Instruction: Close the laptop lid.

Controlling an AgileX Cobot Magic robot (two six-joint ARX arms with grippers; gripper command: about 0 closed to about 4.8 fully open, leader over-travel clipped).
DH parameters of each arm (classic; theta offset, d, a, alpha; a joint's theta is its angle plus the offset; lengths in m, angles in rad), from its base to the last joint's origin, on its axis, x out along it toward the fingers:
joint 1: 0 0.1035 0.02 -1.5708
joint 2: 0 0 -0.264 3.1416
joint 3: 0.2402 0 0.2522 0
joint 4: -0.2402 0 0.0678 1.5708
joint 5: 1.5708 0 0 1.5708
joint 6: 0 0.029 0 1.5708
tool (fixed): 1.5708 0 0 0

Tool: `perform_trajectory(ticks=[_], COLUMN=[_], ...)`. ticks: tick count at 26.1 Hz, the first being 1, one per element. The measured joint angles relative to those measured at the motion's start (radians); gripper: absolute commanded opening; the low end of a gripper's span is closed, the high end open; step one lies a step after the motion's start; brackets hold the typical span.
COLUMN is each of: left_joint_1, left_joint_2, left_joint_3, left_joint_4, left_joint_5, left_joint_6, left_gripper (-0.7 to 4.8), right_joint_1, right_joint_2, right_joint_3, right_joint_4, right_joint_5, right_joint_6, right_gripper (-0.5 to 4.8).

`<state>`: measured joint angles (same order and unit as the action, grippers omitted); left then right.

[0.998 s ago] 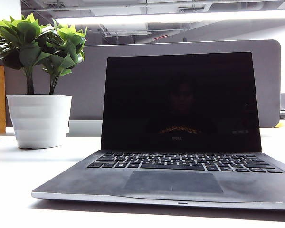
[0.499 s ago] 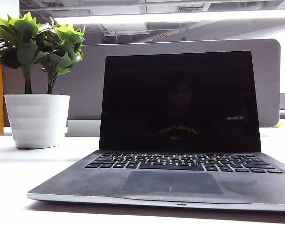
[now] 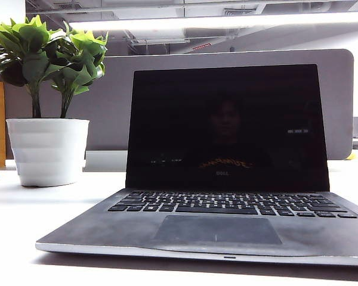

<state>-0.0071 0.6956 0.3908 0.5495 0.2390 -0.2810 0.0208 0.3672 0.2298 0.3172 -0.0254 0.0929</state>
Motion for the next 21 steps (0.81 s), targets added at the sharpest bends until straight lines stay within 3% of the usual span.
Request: perform_trajectory(ticks=[12,21], left_joint_1=[-0.045,-0.134], left_joint_2=[0.651,0.861], left_joint_3=[0.385,0.481], left_joint_4=[0.036,0.035], left_joint_5=[0.314,0.402], left_joint_6=[-0.008,-0.002], left_gripper=[-0.05,-0.05], right_joint_1=[0.000,0.000], right_joint_2=[0.529,0.796], right_joint_3=[0.180,0.335], right_joint_4=[0.225,0.277], right_joint_5=[0.000,-0.058], right_joint_6=[0.000,0.000], right_gripper=[-0.01,-0.01])
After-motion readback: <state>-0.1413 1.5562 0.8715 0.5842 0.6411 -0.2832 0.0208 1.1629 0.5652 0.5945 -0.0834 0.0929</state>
